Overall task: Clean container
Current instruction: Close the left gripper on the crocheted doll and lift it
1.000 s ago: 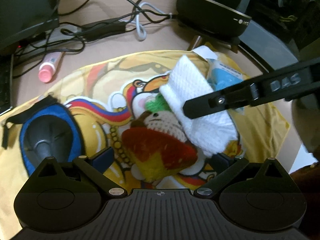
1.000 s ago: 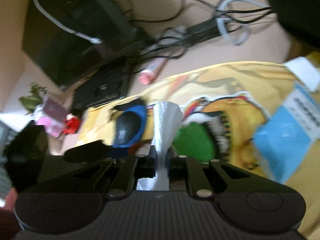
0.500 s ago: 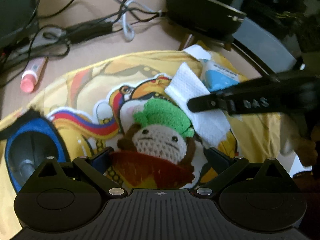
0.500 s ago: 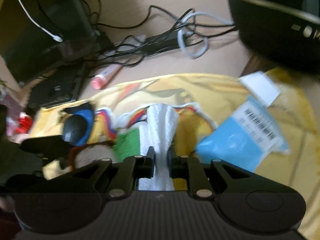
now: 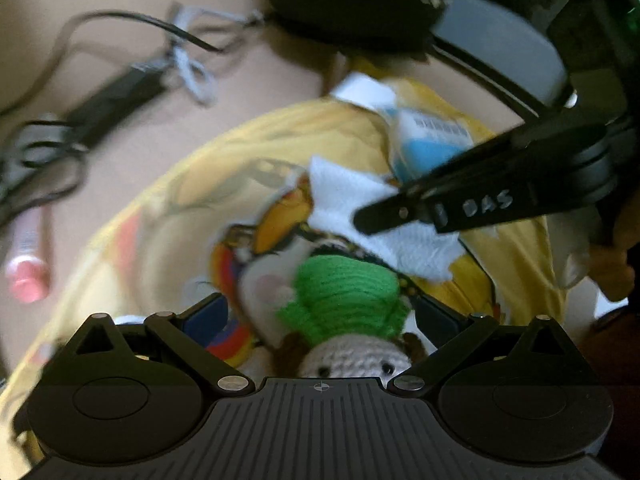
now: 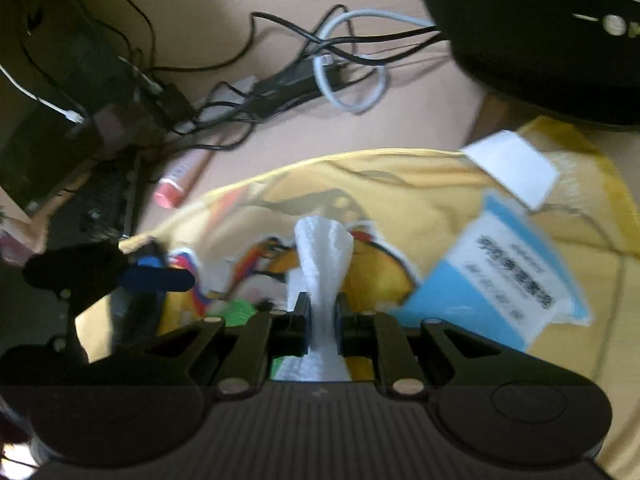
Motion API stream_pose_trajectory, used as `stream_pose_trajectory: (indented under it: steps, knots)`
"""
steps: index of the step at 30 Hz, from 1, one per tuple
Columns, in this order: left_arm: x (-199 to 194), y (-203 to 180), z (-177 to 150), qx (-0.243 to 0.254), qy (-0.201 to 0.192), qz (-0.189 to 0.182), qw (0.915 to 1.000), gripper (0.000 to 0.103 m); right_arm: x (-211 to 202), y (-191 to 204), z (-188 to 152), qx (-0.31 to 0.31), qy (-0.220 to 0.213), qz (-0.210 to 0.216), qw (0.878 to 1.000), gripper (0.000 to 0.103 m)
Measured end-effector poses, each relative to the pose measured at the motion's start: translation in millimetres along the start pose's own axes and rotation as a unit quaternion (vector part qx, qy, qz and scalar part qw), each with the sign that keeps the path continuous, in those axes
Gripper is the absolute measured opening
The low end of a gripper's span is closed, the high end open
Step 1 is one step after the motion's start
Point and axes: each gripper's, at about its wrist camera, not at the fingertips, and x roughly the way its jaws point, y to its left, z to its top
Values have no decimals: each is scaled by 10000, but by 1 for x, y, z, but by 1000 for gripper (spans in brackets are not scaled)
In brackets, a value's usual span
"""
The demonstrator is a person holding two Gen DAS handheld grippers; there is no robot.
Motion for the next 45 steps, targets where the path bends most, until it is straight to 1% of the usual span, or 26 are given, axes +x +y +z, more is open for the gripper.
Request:
stream_pose_trajectory:
  steps: [2, 6, 10, 12, 13, 14, 17, 18, 21, 22, 23, 24, 25, 26, 28, 29, 30, 32, 33, 34, 36, 37, 38, 42, 43, 45]
  knots:
    - [13, -3, 5, 199, 220, -194, 9994, 102, -7, -8, -4, 189, -26, 5, 9998, 13]
    - [24, -14, 18, 920, 459, -189, 9945, 102, -22, -17, -6, 406, -192, 39, 9990, 13]
    - [32, -16, 26, 1261, 653, -203, 9897, 101, -28, -15, -2, 348, -348, 64, 9988, 13]
    - [31, -17, 28, 1323, 638, -129, 9891, 90, -30, -14, -1, 328, -407, 67, 9986, 13]
    - [29, -17, 30, 1319, 581, -76, 9895, 76, -30, -15, 0, 355, -407, 78, 9985, 13]
    - [27, -16, 31, 1254, 538, -79, 9906, 67, -30, -17, 0, 397, -393, 91, 9984, 13]
    - [21, -14, 30, 1059, 320, -18, 9939, 67, -30, -16, 1, 397, -376, 136, 9984, 13]
    - [17, -13, 27, 983, 223, 18, 9949, 66, -31, -13, 3, 385, -392, 264, 9981, 13]
    - [2, -15, 19, 779, -159, 117, 9968, 65, -32, -9, 8, 640, -316, 988, 9925, 13]
    - [-8, -17, 15, 732, -353, 182, 9965, 65, -31, -8, 10, 735, -266, 1179, 9899, 13]
    - [-17, -19, 10, 684, -547, 246, 9959, 65, -31, -7, 12, 778, -232, 1260, 9887, 13]
    - [-26, -21, 6, 635, -727, 316, 9948, 64, -31, -5, 14, 740, -228, 1228, 9894, 13]
    - [-35, -24, 1, 577, -870, 387, 9938, 64, -32, -3, 15, 667, -256, 1179, 9905, 16]
    - [-43, -25, -3, 501, -1002, 398, 9929, 63, -35, -2, 16, 625, -297, 1162, 9908, 17]
    - [-60, -27, -9, 305, -1285, 250, 9909, 62, -40, -5, 19, 620, -358, 1045, 9919, 17]
    - [-66, -26, -8, 192, -1398, 108, 9899, 56, -41, -6, 21, 620, -392, 971, 9926, 17]
    - [-71, -25, -7, 94, -1515, -5, 9884, 55, -43, -9, 22, 632, -403, 934, 9928, 17]
    - [-79, -24, -5, -13, -1747, -75, 9846, 55, -42, -11, 23, 703, -355, 984, 9920, 15]
    - [-81, -25, -4, 13, -1789, -39, 9839, 55, -42, -9, 23, 697, -334, 1050, 9915, 15]
    - [-82, -26, -3, 37, -1797, -18, 9837, 55, -43, -6, 22, 678, -315, 1126, 9908, 15]
    - [-79, -26, -6, 78, -1658, -40, 9861, 57, -44, 3, 19, 538, -265, 1369, 9888, 15]
    - [-76, -26, -9, 91, -1544, -40, 9880, 63, -43, 7, 17, 493, -224, 1448, 9880, 15]
    - [-73, -25, -14, 105, -1416, 13, 9899, 70, -41, 10, 15, 456, -184, 1507, 9874, 15]
    - [-62, -21, -24, 159, -1025, 331, 9941, 87, -42, 11, 11, 413, -284, 1165, 9919, 14]
    - [-61, -19, -22, 145, -982, 321, 9945, 93, -45, 7, 12, 463, -351, 1133, 9919, 14]
    - [-55, -14, -15, 118, -773, 127, 9969, 94, -56, -4, 14, 639, -515, 1105, 9905, 14]
